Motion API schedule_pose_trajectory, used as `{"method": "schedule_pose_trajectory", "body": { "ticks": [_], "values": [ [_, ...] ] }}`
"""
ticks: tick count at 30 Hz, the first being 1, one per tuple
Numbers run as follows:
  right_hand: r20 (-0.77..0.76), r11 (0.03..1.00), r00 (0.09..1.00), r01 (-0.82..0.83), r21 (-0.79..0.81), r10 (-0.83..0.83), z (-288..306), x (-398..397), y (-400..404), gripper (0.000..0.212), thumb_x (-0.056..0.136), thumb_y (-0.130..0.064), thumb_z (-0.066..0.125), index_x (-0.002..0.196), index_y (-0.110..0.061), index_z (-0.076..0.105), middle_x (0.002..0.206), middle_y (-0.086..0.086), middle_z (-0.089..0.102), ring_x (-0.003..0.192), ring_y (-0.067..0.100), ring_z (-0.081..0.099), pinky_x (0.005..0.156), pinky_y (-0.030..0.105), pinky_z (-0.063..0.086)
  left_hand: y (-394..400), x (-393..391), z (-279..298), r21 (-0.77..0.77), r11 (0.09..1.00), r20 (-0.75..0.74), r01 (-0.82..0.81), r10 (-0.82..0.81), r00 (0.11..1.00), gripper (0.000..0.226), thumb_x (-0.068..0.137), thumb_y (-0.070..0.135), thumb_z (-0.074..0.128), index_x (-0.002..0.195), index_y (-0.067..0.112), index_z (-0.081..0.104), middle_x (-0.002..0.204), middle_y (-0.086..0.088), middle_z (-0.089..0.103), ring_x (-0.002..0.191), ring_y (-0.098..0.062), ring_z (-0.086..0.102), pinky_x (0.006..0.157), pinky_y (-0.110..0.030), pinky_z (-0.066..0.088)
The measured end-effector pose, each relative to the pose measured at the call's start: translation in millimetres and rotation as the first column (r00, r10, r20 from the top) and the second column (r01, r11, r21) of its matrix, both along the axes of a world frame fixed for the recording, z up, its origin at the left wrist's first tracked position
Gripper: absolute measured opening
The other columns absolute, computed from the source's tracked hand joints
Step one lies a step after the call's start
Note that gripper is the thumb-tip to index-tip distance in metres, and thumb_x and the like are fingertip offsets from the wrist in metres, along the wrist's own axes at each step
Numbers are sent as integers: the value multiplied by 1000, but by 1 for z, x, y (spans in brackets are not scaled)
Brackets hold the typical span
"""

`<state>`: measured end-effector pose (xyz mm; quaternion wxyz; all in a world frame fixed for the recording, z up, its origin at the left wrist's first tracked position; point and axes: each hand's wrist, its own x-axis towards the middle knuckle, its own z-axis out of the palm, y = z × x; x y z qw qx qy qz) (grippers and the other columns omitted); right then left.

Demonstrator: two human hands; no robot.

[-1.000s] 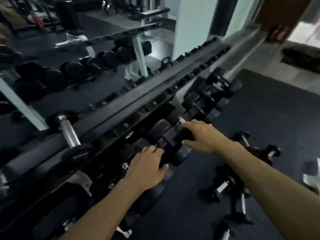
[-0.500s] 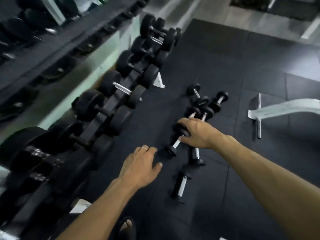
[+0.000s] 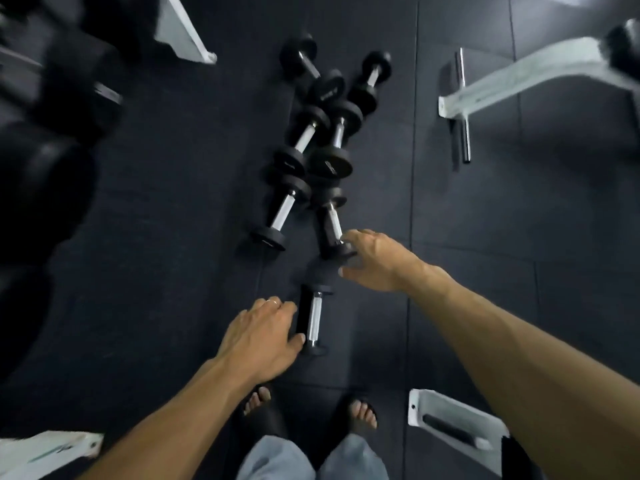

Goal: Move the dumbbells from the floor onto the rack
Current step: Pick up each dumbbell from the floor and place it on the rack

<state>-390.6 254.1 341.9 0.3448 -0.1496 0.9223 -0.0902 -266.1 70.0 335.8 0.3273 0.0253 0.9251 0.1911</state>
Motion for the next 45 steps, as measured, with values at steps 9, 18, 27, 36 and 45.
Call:
{"method": "schedule_pose_trajectory", "body": {
  "ticks": [9,18,27,36,45],
  "values": [
    [138,996,986,92,22,-94,-232,9,34,73,87,-38,65,147,-19,30,143,10,44,127,29,48,102,39,44,48,2,-233,17,993,135,-121,118,984,47,91,46,58,129,19,51,125,0,54,118,-20,52,93,-38,48],
    [176,988,983,83,-131,-59,-382,21,30,67,78,-35,77,136,-21,46,122,4,57,111,21,57,90,28,45,78,25,-381,96,928,223,-359,332,917,57,83,41,70,132,24,45,125,2,50,118,-19,53,90,-32,47],
    [112,945,982,177,-275,-151,-420,19,26,39,80,-27,74,116,-21,62,97,-7,62,91,12,58,72,22,38,80,30,-413,189,851,378,-490,397,836,52,76,26,80,114,19,45,108,2,62,103,-20,62,87,-29,50],
    [136,861,953,304,-407,-272,-388,22,32,21,78,-22,77,95,-25,64,82,-7,64,76,10,61,63,20,48,67,27,-371,190,822,378,-537,444,813,69,80,19,74,138,25,38,135,-2,54,121,-20,54,94,-24,43],
    [103,800,947,312,-513,-304,-260,-8,3,27,78,-24,78,102,-22,67,81,-11,65,76,0,61,72,20,50,33,-3,-246,206,834,281,-512,451,847,72,82,16,74,142,24,35,133,-2,54,120,-20,54,89,-19,40]
  ]
}}
